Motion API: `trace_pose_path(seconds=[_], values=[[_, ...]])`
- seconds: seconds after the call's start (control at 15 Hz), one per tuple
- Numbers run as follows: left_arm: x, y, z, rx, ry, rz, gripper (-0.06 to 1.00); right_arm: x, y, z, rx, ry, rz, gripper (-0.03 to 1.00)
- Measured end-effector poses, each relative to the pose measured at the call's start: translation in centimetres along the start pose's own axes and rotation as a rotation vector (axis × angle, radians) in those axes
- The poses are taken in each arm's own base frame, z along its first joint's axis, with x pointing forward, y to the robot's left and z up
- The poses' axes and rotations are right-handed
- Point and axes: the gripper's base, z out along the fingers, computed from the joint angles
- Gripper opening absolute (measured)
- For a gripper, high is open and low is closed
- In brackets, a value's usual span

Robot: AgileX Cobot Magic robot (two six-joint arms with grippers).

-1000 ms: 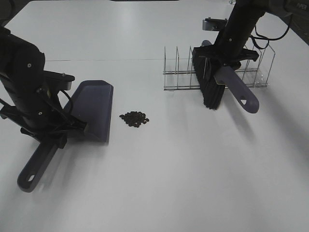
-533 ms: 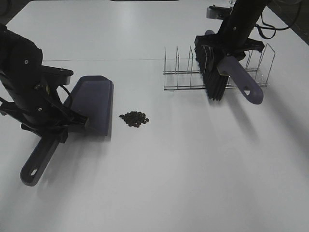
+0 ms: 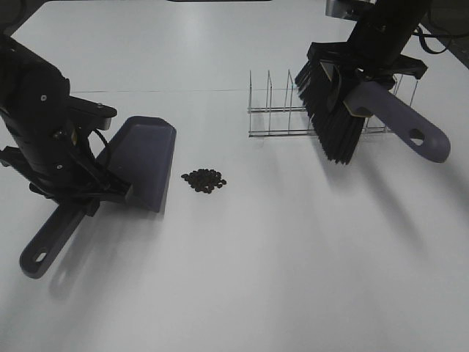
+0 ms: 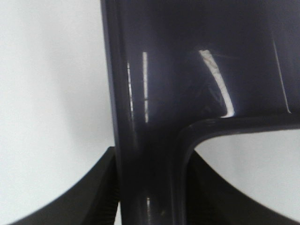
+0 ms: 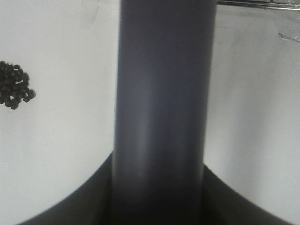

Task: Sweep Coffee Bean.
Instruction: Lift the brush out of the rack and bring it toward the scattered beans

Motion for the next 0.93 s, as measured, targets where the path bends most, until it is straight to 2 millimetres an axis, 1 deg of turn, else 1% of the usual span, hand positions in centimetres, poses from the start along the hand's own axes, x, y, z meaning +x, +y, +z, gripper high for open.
trace_pose_path(seconds=[0.07, 0.13, 0.2, 0.27, 0.33, 0.53, 0.6, 0.67, 0.8, 0.93], values=[[0.1, -0.5, -0.1, 0.0, -0.003, 0.019, 0.35, 0.2, 0.3, -0.7, 0.011, -0.012, -0.01, 0.29], [0.1, -0.9, -0.1, 0.0, -0.004, 0.024, 0.35, 0.4, 0.8, -1.1, 0.043, -0.019, -0.026, 0.29], [0.2, -1.2, -0.2, -0.001, -0.005, 0.008, 0.35, 0.7, 1.8, -1.2, 0.088, -0.018, -0.063, 0.29], [0.1, -1.1, -0.1, -0.01, -0.007, -0.009, 0.35, 1.1, 3.2, -1.1, 0.132, -0.016, -0.109, 0.29], [0.1, -1.1, -0.1, -0.013, -0.007, -0.012, 0.35, 1.3, 3.8, -1.1, 0.145, -0.017, -0.123, 0.29], [0.1, -1.0, 0.3, -0.026, -0.003, -0.03, 0.35, 2.5, 8.0, -0.3, 0.215, -0.015, -0.221, 0.29], [0.2, -1.1, 0.8, -0.03, 0.011, -0.03, 0.35, 2.8, 8.9, -0.1, 0.247, -0.022, -0.233, 0.29], [0.5, -1.2, 2.2, -0.039, 0.049, -0.022, 0.35, 3.3, 10.4, 0.3, 0.309, -0.035, -0.259, 0.29], [0.6, -1.3, 2.7, -0.041, 0.063, -0.004, 0.35, 3.6, 11.4, 1.0, 0.337, -0.03, -0.295, 0.29], [0.6, -1.3, 2.9, -0.041, 0.068, 0.009, 0.35, 4.0, 12.5, 2.8, 0.349, 0.001, -0.317, 0.29]])
